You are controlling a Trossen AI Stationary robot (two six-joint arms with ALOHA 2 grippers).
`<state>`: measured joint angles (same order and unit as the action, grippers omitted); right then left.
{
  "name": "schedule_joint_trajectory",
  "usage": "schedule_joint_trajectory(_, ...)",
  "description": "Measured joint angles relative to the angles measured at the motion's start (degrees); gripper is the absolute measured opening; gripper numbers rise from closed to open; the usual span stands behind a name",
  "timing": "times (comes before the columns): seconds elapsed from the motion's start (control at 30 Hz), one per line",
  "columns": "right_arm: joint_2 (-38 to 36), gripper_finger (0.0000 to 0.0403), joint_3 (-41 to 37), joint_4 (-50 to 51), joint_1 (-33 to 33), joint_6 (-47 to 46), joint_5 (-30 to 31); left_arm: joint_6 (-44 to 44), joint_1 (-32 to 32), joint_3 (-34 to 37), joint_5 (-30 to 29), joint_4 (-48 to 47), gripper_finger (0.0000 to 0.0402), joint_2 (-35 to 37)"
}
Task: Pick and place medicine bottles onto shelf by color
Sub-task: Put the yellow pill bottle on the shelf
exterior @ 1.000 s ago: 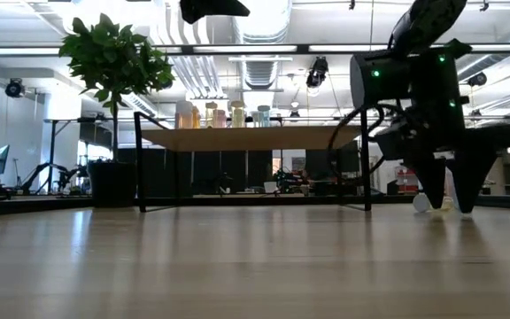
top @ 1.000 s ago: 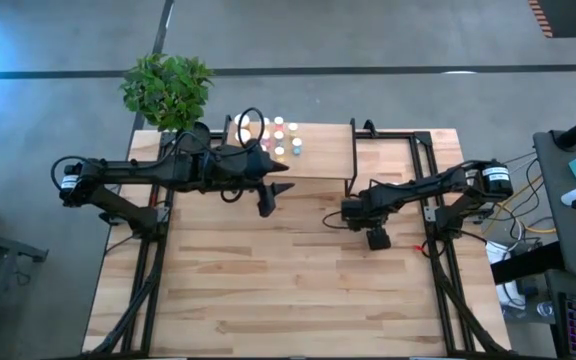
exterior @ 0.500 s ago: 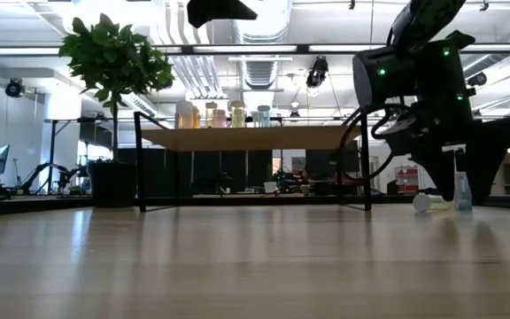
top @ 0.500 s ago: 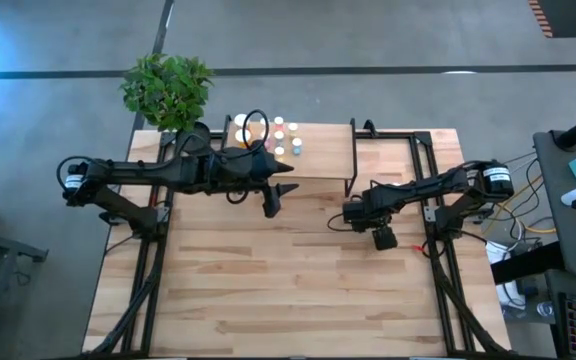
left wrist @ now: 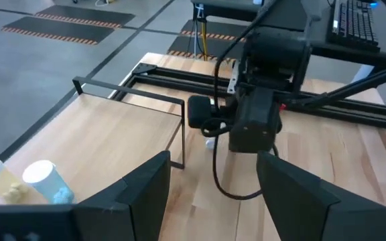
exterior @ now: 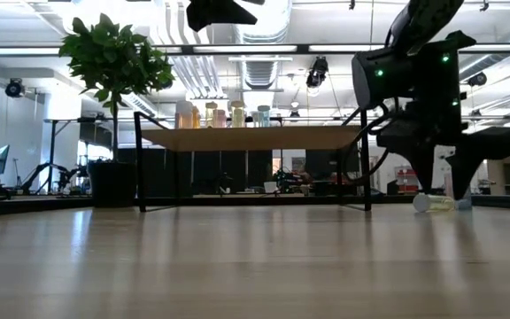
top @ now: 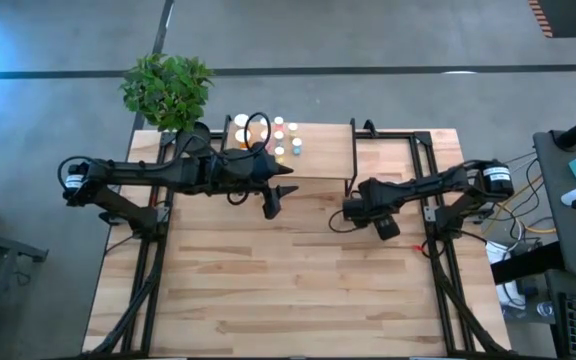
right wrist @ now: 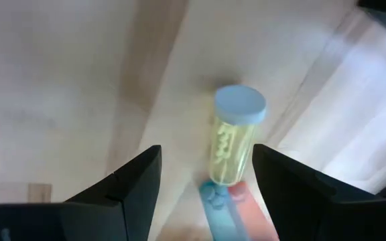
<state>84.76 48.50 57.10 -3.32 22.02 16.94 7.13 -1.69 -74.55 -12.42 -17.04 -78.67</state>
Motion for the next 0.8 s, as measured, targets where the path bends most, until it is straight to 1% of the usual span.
schedule_joint_trajectory(0.17, 0.53, 0.0226, -0.97, -0.60, -4.48, 2.00, -0.37, 0.01, 0.00, 0.01, 0.08, -0.06, 0.0206, -0.40)
schedule_joint_trajectory(0.4, 0.56, 0.0226, -1.70, -2.69, -8.16, 9.92, -0.75, 0.03, 0.00, 0.01, 0.12, -0.01, 0.0206, -0.92)
schedule_joint_trajectory(0.5, 0.63, 0.0226, -3.14, -4.82, -9.67, 12.60, -2.84, 0.08, -0.02, 0.01, 0.12, 0.04, 0.0206, -0.92)
schedule_joint_trajectory(0.63, 0.51, 0.0226, -4.82, -7.36, -11.03, 13.61, -3.72, 0.12, 0.00, 0.01, 0.13, 0.04, 0.0206, -0.90)
schedule_joint_trajectory(0.7, 0.50, 0.0226, -4.93, -7.72, -11.13, 13.65, -3.91, 0.17, 0.01, 0.01, -0.68, 0.01, 0.0206, -0.91)
schedule_joint_trajectory(0.8, 0.50, 0.0222, -4.93, -7.80, -11.10, 13.69, -5.06, 1.34, 0.02, 0.01, -4.00, 0.03, 0.0206, -1.10)
